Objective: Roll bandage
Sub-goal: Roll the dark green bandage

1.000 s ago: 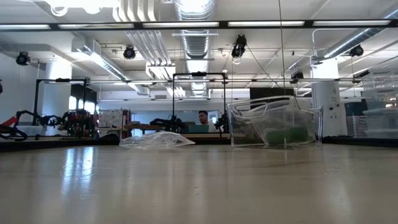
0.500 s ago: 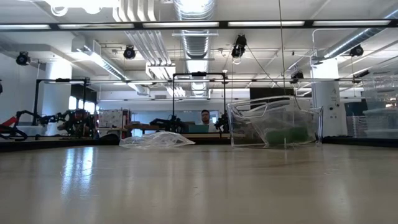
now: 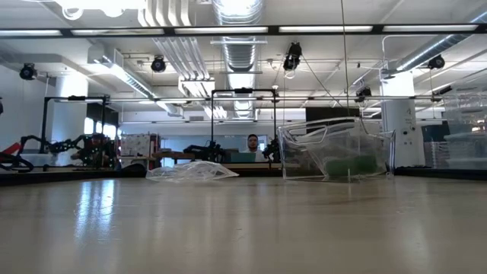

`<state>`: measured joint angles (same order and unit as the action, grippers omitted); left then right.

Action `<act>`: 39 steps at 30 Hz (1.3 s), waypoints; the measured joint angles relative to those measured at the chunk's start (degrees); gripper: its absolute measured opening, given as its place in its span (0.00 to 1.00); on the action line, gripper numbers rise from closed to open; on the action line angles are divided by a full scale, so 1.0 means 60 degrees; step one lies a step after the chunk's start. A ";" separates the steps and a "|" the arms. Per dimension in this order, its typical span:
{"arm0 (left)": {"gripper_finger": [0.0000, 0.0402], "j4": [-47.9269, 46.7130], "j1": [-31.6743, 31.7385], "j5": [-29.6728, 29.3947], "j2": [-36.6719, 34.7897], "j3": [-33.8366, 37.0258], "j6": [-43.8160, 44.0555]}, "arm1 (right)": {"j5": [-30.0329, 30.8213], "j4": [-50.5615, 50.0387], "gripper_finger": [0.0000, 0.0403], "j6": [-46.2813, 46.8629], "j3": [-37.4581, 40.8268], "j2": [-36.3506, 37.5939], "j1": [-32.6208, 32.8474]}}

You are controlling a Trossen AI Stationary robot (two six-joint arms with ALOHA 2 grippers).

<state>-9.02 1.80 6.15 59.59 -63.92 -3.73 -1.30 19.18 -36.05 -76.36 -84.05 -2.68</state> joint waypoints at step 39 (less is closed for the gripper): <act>0.60 0.1243 -0.0004 -0.1183 -0.0197 -0.0022 -0.1353 | -0.0032 -0.0694 0.00 0.0773 0.0011 -0.0033 0.0004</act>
<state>-1.56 1.78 -0.95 58.41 -64.05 -11.84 -1.50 15.02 -31.41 -76.29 -84.25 -2.66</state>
